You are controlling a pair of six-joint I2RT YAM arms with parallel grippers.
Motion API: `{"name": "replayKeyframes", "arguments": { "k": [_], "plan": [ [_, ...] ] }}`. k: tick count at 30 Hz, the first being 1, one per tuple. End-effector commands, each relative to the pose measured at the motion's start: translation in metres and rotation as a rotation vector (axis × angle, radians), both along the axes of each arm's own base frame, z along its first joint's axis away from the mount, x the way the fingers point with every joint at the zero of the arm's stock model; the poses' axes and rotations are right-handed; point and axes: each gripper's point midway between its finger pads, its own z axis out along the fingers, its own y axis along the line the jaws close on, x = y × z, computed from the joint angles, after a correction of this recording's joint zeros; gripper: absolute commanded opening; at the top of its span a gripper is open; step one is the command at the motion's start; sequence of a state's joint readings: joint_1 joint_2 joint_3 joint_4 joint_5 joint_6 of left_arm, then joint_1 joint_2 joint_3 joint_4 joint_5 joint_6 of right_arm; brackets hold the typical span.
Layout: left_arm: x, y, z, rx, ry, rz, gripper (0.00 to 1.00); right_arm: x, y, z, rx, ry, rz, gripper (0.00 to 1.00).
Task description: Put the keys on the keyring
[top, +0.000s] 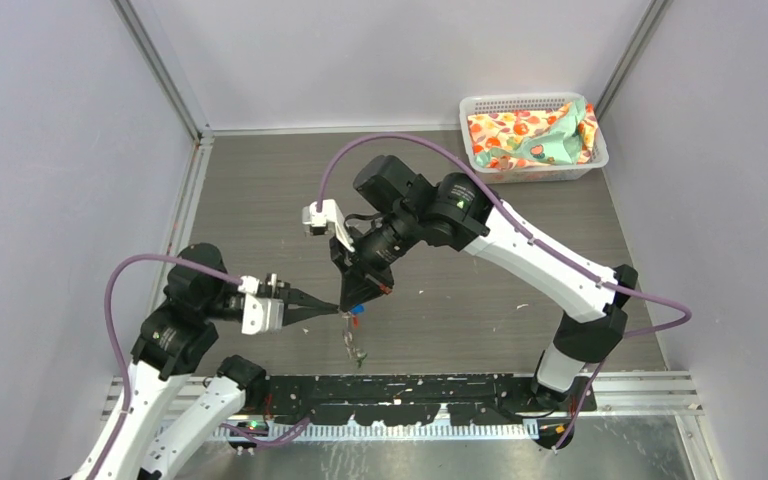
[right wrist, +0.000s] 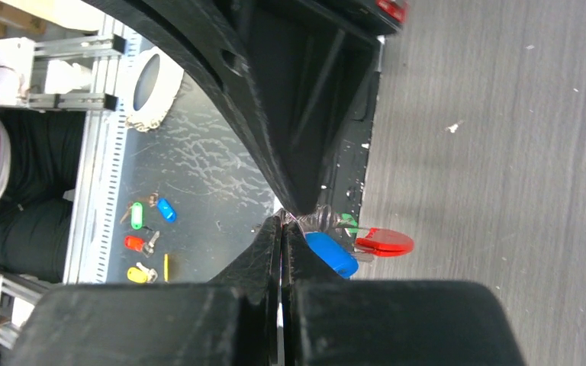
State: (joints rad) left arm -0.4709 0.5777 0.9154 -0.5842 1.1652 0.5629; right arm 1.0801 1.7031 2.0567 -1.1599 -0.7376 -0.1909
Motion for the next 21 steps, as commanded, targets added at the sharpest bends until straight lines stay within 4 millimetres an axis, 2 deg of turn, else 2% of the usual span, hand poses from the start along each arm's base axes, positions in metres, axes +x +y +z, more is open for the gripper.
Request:
{"name": "replayKeyframes", "arguments": {
  "k": [1,7,11,12,14,15,16,18,21],
  "plan": [
    [0.004,0.006,0.0,-0.025,-0.094,0.068,0.0,0.02,-0.003,0.029,0.113,-0.095,-0.106,0.01],
    [0.011,0.009,-0.001,-0.049,-0.175,0.123,0.0,0.025,-0.005,0.034,0.163,-0.121,-0.155,0.01],
    [0.015,0.011,0.0,-0.051,-0.189,0.152,0.01,0.015,-0.007,0.035,0.173,-0.091,-0.103,0.01],
    [0.019,0.012,0.001,-0.052,-0.184,0.177,0.11,0.011,-0.008,0.035,0.174,-0.081,-0.08,0.01],
    [0.027,0.013,0.003,-0.058,-0.169,0.225,0.47,0.004,-0.01,0.037,0.185,-0.059,-0.043,0.01],
    [0.029,0.013,0.003,-0.059,-0.161,0.235,0.61,-0.002,-0.011,0.038,0.191,-0.04,-0.014,0.01],
    [0.029,0.013,0.003,-0.061,-0.149,0.237,0.69,-0.007,-0.011,0.038,0.197,-0.024,0.011,0.01],
    [0.027,0.01,0.005,-0.067,-0.126,0.214,0.71,-0.012,-0.01,0.038,0.199,0.007,0.037,0.01],
    [0.014,0.005,0.007,-0.071,-0.084,0.131,0.69,-0.016,-0.008,0.036,0.192,0.041,0.06,0.01]
  ]
}}
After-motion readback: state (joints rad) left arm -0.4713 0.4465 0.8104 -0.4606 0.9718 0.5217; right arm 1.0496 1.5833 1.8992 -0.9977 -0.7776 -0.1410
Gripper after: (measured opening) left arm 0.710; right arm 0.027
